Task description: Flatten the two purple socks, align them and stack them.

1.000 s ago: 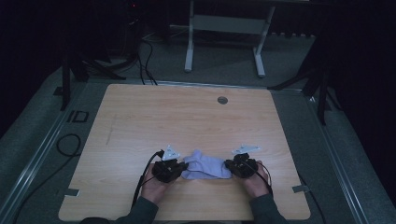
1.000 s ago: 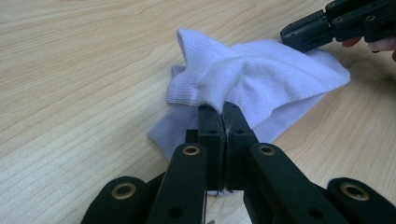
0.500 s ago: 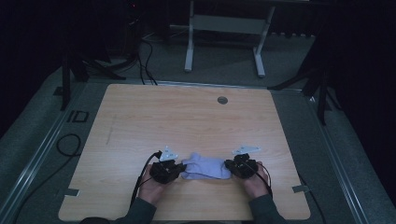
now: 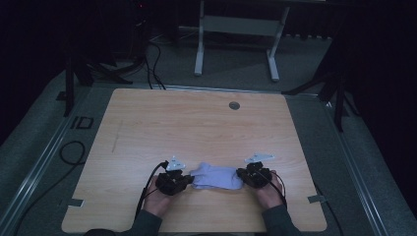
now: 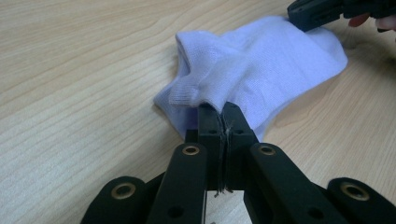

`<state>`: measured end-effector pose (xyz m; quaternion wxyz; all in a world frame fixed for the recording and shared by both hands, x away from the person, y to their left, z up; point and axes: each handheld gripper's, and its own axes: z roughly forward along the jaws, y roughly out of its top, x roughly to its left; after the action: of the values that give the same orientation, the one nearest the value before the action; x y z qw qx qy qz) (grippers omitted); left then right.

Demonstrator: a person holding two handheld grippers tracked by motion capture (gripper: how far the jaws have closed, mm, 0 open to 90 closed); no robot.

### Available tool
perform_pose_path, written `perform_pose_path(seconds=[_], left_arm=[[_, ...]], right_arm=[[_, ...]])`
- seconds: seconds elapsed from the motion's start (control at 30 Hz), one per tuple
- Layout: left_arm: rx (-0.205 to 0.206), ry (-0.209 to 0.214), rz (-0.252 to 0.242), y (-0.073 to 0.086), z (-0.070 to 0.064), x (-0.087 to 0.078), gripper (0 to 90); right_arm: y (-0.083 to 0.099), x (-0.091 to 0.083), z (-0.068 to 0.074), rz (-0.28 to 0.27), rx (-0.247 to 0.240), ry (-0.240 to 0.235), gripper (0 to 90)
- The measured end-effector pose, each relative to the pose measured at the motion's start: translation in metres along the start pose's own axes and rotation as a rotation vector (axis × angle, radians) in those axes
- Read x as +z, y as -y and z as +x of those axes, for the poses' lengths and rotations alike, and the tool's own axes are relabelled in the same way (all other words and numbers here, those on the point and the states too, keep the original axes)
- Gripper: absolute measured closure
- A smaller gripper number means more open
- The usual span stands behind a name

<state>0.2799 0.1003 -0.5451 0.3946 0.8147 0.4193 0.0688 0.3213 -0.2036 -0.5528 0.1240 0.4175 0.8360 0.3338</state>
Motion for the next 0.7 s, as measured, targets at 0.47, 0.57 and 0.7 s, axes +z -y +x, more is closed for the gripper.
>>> perform_pose_path(seconds=[0.47,0.57,0.7], left_arm=[[0.001,-0.038,0.081,0.0042,-0.0005,0.0097,80.2],[0.004,-0.06,0.069,0.0038,-0.0006,0.0088,69.8],[-0.004,-0.055,0.004,0.0007,0.0021,0.0005,61.4]], right_arm=[[0.0002,-0.0001,0.0003,-0.001,0.002,0.0,84.3],[0.0003,-0.0002,0.0017,-0.001,-0.002,0.006,84.0],[0.0003,-0.0004,0.0031,0.003,-0.004,0.005,83.9]])
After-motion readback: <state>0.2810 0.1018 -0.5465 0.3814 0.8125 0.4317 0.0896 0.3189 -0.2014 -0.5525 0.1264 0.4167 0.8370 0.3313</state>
